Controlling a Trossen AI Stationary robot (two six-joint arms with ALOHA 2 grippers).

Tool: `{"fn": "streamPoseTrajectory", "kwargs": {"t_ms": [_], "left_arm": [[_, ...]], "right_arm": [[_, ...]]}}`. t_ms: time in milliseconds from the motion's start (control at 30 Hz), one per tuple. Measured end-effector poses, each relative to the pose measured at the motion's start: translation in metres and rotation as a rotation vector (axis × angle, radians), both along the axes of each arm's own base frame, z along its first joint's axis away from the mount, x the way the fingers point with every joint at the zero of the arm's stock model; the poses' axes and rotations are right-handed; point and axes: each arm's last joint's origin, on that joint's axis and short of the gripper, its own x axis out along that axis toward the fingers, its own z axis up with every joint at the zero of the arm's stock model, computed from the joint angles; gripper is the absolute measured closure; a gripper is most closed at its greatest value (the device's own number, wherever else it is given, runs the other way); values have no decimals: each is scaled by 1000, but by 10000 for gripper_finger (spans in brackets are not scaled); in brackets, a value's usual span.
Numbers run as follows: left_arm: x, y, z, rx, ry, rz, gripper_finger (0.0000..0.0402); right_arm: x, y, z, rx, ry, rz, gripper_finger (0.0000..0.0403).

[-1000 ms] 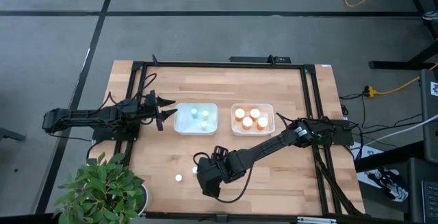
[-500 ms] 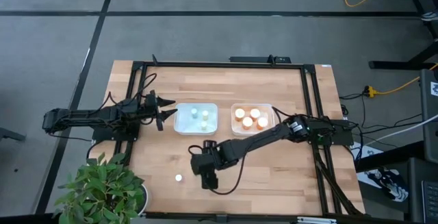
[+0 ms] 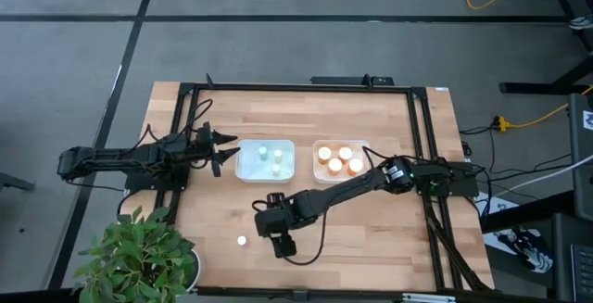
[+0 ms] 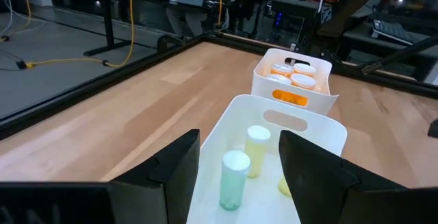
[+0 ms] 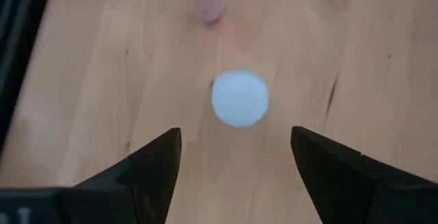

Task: Pick and place medicine bottles into bin by pill shape (circle, oval)
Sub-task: Put the small blue pill bottle into the left white bin

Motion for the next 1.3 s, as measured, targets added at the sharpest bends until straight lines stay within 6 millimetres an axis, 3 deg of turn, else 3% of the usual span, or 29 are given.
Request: {"fn": "streamPoseTrajectory", "kwargs": {"t_ms": [1100, 1300], "left_arm": [[0, 0, 0, 0, 0, 0, 208], [0, 0, 0, 0, 1, 0, 208]], "right_arm": [[12, 1, -14, -57, -90, 35, 126], [12, 1, -14, -59, -91, 38, 157]]}}
